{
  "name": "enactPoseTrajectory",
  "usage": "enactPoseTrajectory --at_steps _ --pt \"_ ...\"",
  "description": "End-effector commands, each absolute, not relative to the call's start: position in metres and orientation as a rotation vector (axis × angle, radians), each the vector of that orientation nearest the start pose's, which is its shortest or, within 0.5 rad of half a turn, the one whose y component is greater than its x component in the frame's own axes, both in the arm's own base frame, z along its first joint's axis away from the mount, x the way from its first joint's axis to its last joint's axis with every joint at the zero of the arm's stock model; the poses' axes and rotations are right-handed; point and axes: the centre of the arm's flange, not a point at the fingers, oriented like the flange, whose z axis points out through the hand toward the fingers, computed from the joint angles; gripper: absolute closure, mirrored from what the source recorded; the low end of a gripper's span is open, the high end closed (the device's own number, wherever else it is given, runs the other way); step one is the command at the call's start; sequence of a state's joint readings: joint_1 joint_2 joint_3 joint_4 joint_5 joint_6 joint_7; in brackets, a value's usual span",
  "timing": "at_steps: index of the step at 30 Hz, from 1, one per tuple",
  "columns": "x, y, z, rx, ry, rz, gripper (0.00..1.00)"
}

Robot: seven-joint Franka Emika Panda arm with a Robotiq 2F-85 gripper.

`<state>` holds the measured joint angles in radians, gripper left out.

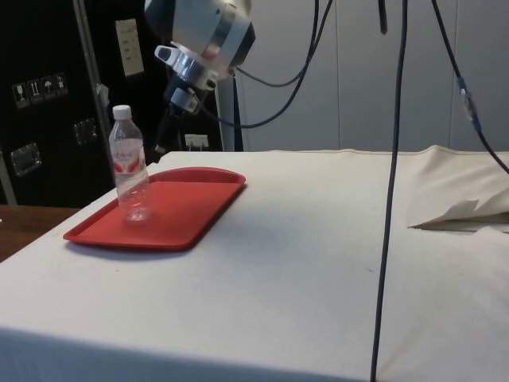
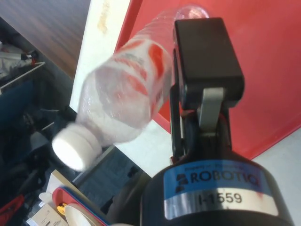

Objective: Place the bottle upright on the tray.

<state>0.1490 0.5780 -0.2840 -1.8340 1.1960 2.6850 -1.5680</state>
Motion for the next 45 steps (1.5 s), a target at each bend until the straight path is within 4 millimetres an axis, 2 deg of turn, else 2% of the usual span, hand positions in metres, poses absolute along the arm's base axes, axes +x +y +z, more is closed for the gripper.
enactPoseTrajectory --at_steps 1,29,39,45 --pt "0.654 -0.102 0.246 -2.807 -0.697 -0.898 0.00" --pt "0.649 -0.103 0.241 -2.801 -0.695 -0.865 0.00" --pt "0.636 -0.110 0.242 -2.806 -0.688 -0.849 0.00" --pt "0.627 -0.114 0.250 -2.805 -0.687 -0.854 0.00"
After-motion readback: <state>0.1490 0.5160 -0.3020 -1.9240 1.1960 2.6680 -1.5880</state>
